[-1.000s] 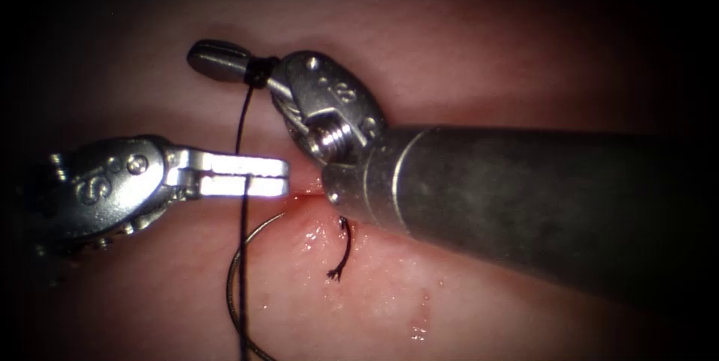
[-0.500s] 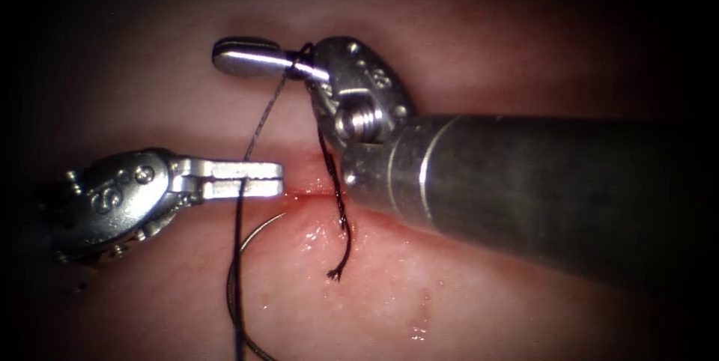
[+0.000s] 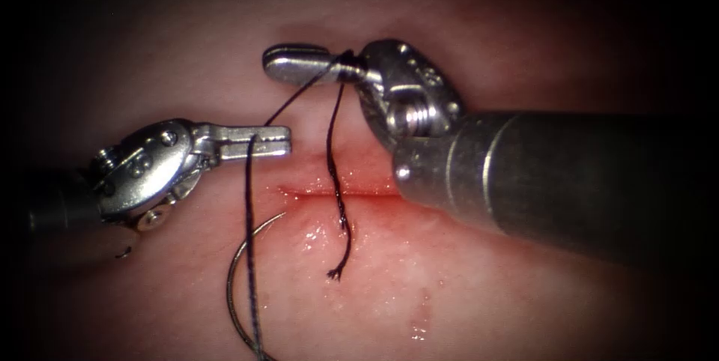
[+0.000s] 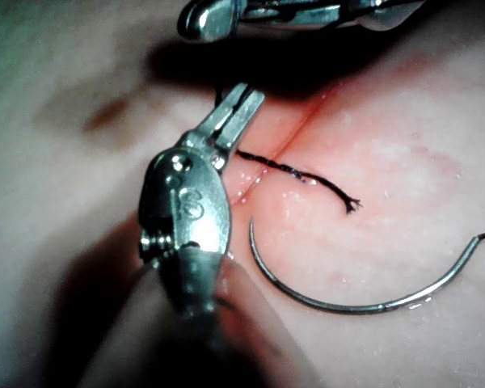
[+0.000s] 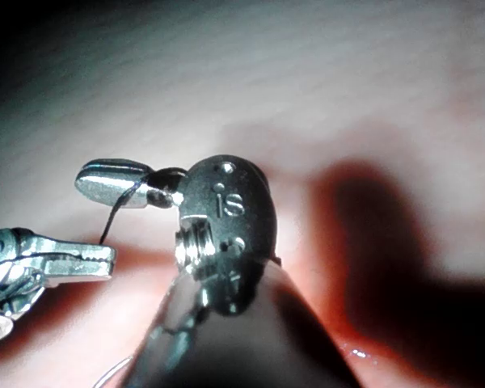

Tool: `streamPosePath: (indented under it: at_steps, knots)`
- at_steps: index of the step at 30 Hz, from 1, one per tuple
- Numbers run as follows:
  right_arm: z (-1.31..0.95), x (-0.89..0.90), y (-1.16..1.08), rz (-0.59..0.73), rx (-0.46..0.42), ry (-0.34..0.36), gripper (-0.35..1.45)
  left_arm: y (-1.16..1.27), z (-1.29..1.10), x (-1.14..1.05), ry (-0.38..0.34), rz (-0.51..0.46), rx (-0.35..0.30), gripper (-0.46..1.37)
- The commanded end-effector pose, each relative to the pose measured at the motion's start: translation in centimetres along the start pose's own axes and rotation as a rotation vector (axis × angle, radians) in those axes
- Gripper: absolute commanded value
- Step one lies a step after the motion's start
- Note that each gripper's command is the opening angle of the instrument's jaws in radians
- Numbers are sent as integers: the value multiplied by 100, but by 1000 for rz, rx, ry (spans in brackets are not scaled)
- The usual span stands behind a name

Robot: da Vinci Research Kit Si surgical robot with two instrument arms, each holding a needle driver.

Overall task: Wound Closure
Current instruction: Use the left driver to wrap the suture once around the right driver, clockwise

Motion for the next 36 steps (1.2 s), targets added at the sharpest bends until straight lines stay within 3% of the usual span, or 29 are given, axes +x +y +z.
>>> streamPosePath:
  at_steps: [1, 5, 14, 25, 30, 36]
  knots:
    - [0, 0, 0, -6, 0, -3, -35, 0, 0, -1, -2, -6, -9, -35]
    - [-2, -1, -2, -26, 17, -24, -35, -6, 0, -4, 7, -38, -26, -35]
    - [-3, -15, -4, -113, 140, -160, -35, -20, 5, -10, 14, -78, -68, -35]
    - [-6, -17, -7, -174, 267, -294, -35, -32, 6, -13, 19, -98, -80, -35]
    - [-2, -21, -10, -209, 412, -448, -35, -41, 13, -16, 17, -112, -82, -35]
    - [1, -22, -10, -232, 535, -584, -35, -46, 15, -23, 16, -121, -85, -35]
